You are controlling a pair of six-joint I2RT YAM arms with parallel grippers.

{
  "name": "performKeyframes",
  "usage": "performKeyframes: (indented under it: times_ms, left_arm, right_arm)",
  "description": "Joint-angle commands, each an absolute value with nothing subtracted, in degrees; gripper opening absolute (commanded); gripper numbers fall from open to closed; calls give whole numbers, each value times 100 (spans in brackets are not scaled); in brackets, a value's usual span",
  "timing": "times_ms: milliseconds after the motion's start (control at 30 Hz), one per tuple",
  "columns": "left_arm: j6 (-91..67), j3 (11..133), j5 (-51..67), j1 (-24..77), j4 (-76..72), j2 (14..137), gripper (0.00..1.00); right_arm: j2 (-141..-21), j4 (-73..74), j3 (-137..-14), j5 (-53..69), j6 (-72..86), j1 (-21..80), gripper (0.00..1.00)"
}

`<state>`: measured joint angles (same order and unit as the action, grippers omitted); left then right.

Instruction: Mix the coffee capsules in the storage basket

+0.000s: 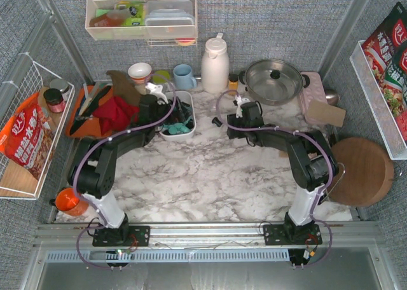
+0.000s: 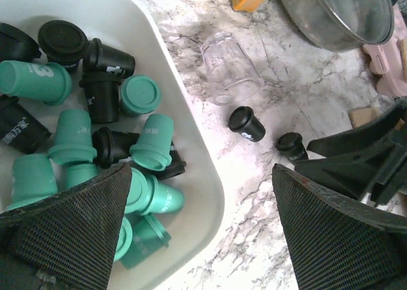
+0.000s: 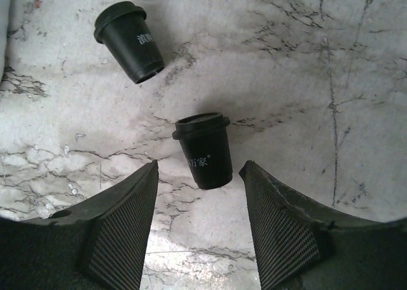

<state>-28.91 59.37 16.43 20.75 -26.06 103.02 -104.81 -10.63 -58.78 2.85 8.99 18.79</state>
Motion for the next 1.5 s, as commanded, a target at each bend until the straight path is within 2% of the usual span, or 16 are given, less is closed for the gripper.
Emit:
performKeyframes:
  times_ms: [0,167,367,533,733,833,967,1200,1367,1467]
  left_arm:
    - [-2705,5643,1195,2070,-2692,9739,99]
    - [-2535,5549,918,2074,-2295,9296,99]
    - [-2580,5429,957,2071,-2242,9089,99]
    - [-3233,5303,747,1955,-2391,9214,99]
    - [-4030,5060,2051,1430,-3001,9478,99]
    - [-3770,5254,1534,1545,-2481,9467,99]
    - [-2992,5091,967,1960,-2642,9233,99]
    - [-917,4325,351,3038,-3959,8901,99]
    - [281,3463,773,3606,-5730,8807,99]
    - [786,2853,1482,3777,-7513,8960,99]
  right_arm:
    - [-10529,-990,-6002,92,800,1889,60]
    - [-10785,-621,-6418,100,681,1881,60]
    - [-11062,-174,-6838,140,653,1893,55]
    - [-11249,3,-6951,27,523,1944,49]
    - [-11197,-35,-6865,-85,497,1978,40]
    - [-11027,-62,-6773,-83,522,1978,33]
    - [-10651,-146,-6567,-22,619,1987,28]
    - [-9672,-309,-6062,709,1142,2024,22]
    - [-8902,-420,-5609,1132,1618,2170,21]
    - [-8454,-476,-5334,1359,1789,2326,21]
